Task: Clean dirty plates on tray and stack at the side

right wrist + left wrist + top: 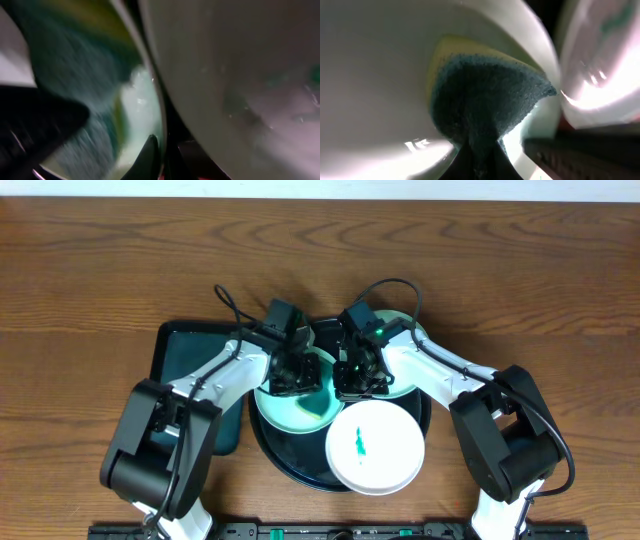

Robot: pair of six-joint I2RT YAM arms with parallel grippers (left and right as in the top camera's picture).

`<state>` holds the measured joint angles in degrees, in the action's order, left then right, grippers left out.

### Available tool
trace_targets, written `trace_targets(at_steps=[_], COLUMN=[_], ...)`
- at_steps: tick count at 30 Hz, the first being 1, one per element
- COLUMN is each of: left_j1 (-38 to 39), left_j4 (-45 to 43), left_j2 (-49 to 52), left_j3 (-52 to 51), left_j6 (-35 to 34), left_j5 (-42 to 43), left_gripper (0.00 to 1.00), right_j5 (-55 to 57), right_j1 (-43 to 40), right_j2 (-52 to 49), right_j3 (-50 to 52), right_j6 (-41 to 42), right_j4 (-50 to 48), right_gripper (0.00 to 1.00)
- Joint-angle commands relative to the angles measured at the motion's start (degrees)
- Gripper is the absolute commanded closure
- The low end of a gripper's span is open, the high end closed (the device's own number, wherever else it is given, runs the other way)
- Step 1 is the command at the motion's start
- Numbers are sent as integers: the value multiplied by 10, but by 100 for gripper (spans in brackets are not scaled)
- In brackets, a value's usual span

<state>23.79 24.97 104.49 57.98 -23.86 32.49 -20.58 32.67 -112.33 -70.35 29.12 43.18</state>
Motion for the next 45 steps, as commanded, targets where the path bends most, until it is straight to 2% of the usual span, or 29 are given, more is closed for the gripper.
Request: trace_targets(at_steps=[1,9,17,22,27,33,40,45], left_j1=[8,-29,-33,-33,-33,-33,-33,-33], left_j4=[-1,2,34,126,263,382,374,362], left_j2=[18,-6,-101,-210,-304,-334,-333,-324], left_j3=[-16,-16,-15,-14,-14,-14,-14,-14], left_j6=[7,-17,-18,-17,-17,-50,-50,-59], left_j5=[61,-72,-133,-201,-293,-398,-402,-434], left_gripper=[93,93,93,93,93,93,93,93], right_j5=[15,15,15,14,-8,-42,-53,-8], right_j1=[4,4,4,4,4,4,4,-2], right_j2=[-8,-8,-8,-8,-8,1,50,109], right_j3=[1,1,1,1,0,-7,-16,-16], right_j6=[-20,-20,-20,-24,-35,-41,-17,28], right_j4=[-5,-1,-2,-11,-30,-44,-37,5], right_gripper=[99,99,99,99,99,99,99,99])
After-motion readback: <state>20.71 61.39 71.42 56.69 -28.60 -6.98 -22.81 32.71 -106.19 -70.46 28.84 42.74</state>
